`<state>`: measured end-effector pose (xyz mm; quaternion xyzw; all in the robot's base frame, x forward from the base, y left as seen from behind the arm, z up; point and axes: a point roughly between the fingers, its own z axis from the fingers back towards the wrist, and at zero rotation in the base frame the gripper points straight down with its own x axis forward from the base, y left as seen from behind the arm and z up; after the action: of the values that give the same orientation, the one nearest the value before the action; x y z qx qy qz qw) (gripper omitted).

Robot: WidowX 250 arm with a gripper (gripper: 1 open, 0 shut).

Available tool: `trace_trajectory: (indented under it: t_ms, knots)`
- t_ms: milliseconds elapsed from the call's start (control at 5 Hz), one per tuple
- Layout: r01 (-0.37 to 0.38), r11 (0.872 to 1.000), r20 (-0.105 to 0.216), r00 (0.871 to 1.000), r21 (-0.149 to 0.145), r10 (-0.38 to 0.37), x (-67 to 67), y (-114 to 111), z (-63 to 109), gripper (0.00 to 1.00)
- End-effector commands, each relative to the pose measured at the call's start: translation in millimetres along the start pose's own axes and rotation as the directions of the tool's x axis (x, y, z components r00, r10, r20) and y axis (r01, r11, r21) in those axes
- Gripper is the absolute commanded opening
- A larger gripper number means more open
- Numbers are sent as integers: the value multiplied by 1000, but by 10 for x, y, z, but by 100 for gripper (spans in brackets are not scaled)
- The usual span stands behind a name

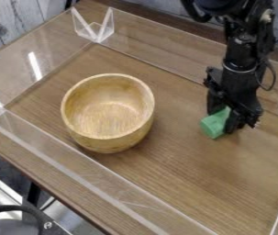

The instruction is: Remove the green block from inside the brown bowl and put it on the table

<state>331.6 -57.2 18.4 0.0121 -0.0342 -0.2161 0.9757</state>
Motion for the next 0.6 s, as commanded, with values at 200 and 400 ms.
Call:
trace_trajectory:
  t_ms: [200, 400]
  knots:
    - [10, 1000, -41, 999, 13, -9, -62, 38, -30, 0]
    - [-7, 1000, -47, 999, 23, 8, -130, 42, 2, 0]
